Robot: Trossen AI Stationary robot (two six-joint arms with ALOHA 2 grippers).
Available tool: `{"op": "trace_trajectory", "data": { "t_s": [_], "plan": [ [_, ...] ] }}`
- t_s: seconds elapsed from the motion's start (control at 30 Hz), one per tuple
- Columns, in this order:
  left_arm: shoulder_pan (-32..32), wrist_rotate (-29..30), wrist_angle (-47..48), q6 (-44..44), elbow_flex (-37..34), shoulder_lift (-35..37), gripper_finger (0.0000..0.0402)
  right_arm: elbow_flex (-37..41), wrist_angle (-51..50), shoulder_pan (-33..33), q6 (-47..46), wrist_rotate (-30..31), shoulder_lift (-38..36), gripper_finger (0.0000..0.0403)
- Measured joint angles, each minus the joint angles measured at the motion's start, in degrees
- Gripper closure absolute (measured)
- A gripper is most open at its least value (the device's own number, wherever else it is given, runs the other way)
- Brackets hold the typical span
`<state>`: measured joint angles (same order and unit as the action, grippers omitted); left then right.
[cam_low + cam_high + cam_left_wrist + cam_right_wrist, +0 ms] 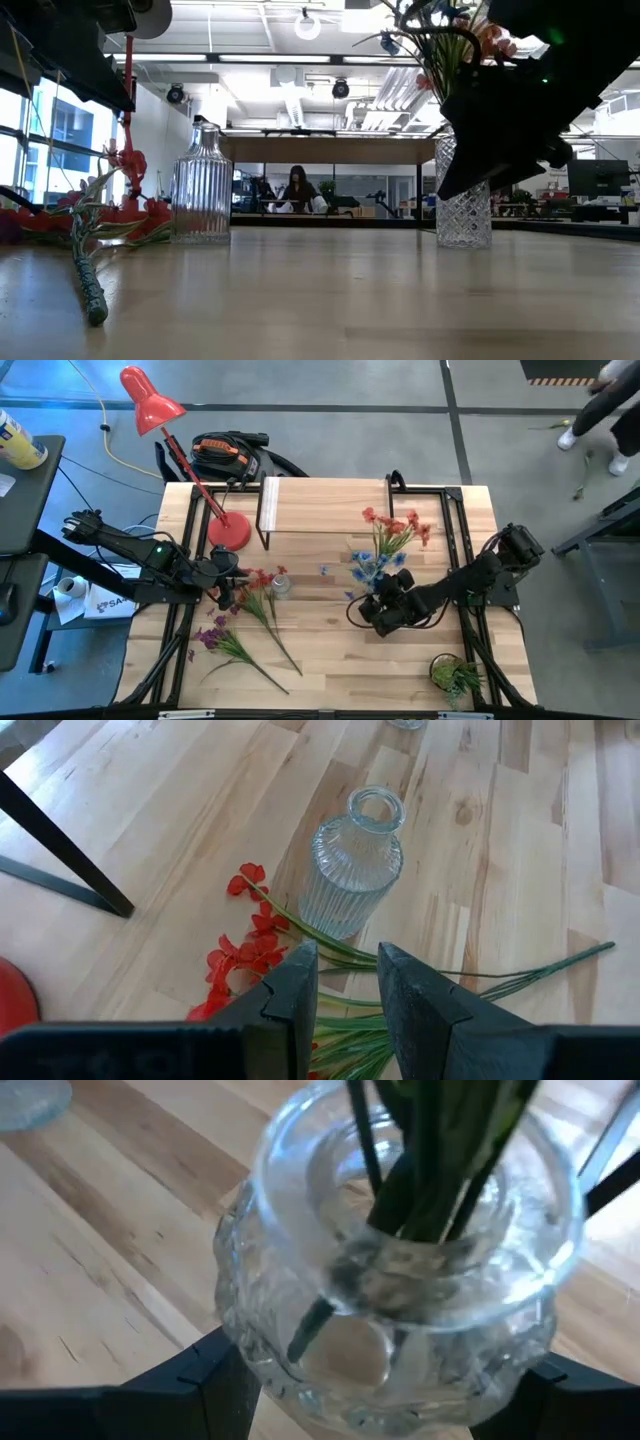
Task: Pick and place flowers into a vace then onto a shelf
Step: Adjust the right transparent flower vase, then put the orange flowers into the left transparent flower vase
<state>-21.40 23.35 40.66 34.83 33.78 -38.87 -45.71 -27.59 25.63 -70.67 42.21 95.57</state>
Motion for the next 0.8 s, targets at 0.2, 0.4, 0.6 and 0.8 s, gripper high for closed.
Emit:
{"op": "trace_trajectory", "data": {
  "t_s": [0.2,0.4,0.6,0.8],
  "plan": [
    [0.00,0.00,0.02,0.02,0.00,0.01,0.0261,0.06,-0.31,1.27,3.60,0.93,0.12,0.0125],
    [-0.01,0.00,-0.02,0.18,0.00,0.00,0.0261,0.15,-3.23,1.36,1.31,-6.29,0.17,0.0061],
    [0.00,0.04,-0.19,0.20,0.00,0.00,0.0261,0.15,-6.67,1.46,-4.96,-15.20,0.20,0.0018],
    [-0.01,0.15,-0.20,0.24,0.00,0.02,0.0261,0.13,-6.51,4.13,-9.46,-17.81,0.13,0.0017]
  ]
}}
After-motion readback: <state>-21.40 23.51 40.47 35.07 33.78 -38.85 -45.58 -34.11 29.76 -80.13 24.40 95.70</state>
